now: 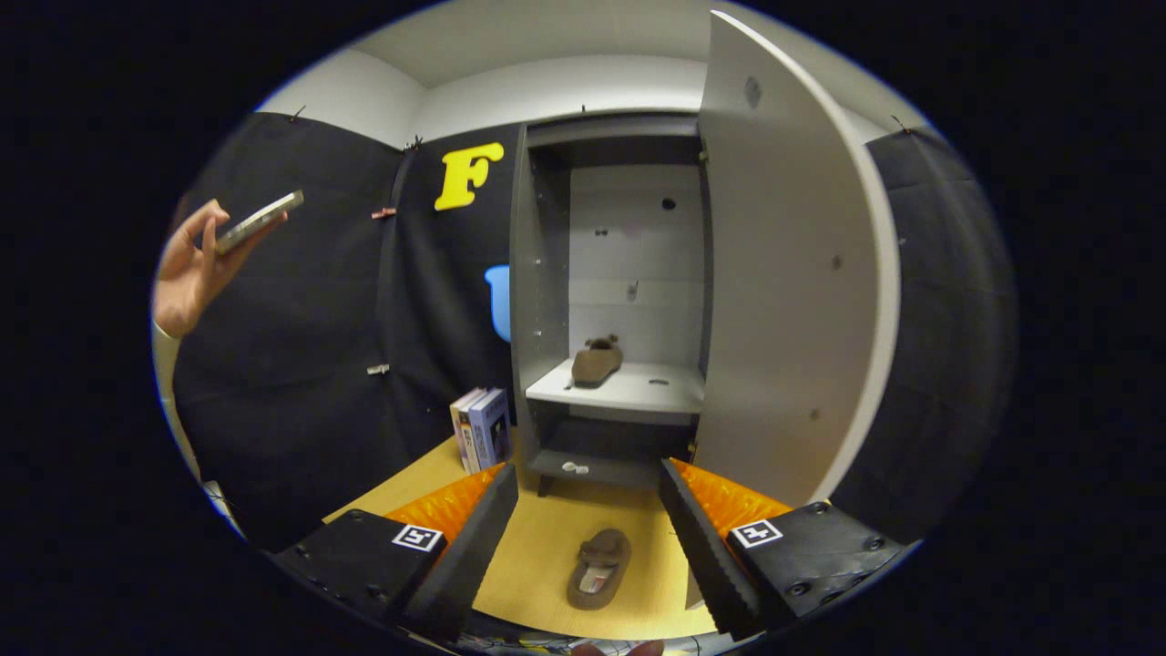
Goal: Open the shoe cabinet door, grab the shoes and put them into the shoe cabinet, then close the shoe cabinet door.
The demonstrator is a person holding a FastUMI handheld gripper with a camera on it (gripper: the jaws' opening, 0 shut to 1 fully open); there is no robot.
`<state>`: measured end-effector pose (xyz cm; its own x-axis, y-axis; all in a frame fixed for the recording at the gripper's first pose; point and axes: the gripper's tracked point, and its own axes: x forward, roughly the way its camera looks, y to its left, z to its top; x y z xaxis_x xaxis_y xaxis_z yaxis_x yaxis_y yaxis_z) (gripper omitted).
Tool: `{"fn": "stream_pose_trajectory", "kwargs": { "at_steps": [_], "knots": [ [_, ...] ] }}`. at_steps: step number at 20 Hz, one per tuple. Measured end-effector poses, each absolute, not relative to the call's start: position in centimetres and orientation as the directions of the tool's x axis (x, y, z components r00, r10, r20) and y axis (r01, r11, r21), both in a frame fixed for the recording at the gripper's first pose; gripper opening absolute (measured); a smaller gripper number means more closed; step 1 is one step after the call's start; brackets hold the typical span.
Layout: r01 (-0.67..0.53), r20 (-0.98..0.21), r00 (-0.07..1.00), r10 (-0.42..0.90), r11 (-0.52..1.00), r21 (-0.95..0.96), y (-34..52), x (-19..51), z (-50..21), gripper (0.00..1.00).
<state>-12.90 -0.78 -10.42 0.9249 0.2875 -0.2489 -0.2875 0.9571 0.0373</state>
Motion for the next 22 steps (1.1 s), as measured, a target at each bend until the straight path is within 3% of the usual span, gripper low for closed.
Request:
{"fn": "stream_pose_trajectory", "kwargs": {
  "at_steps": [9, 22],
  "knots": [
    [-0.244, -0.496, 0.819, 0.288, 0.958, 0.154, 3.2, -9.1, -25.2, 0.99],
    [-0.149, -0.643, 0.734, 0.219, 0.976, 0.161, 3.8, -6.9, -35.8, 0.99]
  ]
}}
